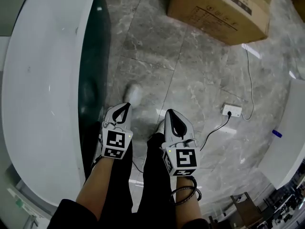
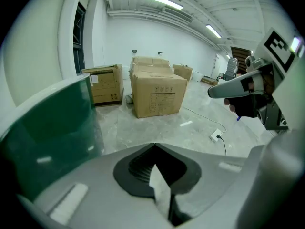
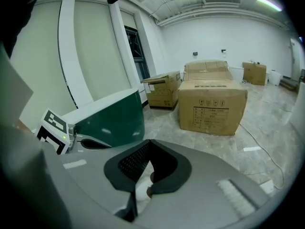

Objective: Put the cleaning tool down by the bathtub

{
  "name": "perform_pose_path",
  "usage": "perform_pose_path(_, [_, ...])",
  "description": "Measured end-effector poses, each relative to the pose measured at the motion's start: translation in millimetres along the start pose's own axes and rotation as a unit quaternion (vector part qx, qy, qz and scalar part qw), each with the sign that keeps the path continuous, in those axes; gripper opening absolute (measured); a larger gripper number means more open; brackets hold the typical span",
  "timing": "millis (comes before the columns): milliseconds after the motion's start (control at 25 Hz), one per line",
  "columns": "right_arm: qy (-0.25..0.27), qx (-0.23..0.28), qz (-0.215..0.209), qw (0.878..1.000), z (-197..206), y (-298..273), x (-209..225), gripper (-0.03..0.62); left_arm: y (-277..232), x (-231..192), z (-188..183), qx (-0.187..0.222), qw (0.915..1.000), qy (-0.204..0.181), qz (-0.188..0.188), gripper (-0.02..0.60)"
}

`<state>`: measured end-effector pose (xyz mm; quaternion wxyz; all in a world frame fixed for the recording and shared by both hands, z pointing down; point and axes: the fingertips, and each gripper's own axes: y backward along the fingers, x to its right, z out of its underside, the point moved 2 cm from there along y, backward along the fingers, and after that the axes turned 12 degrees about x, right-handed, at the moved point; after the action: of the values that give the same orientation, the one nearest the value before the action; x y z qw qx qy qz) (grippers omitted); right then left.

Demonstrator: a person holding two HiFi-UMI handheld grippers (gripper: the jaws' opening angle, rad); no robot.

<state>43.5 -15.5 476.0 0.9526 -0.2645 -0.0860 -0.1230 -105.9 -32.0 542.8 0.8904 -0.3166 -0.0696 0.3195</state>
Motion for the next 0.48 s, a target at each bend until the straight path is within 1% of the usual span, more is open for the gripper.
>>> perform_pose_path(80, [0.003,0.007,0.0,1.0,-13.0,8.4,-4.1,0.023,9.6,1.9,-13.3,0.006,1.0,0.001,-0.003,0.002])
perform_pose_path(240, [0.008,0.03,0.004,0.999,-45.9,25.2,-5.8,0.023,27.4,3.6,-46.0,0.029,0.9993,0.009,-0.021,0.001])
perform_pose_path(320, [0.01,0.041,0.003,0.999,-63.9,32.7,-5.6,0.023,34.9,6.5,-64.1,0.038,0.9989,0.002,-0.029,0.0])
perform_pose_path(480, [0.026,0.056,0.0,0.998,-97.6,47.7,-6.5,0.023,51.7,14.8,-97.2,0.052,0.9981,-0.01,-0.032,0.0])
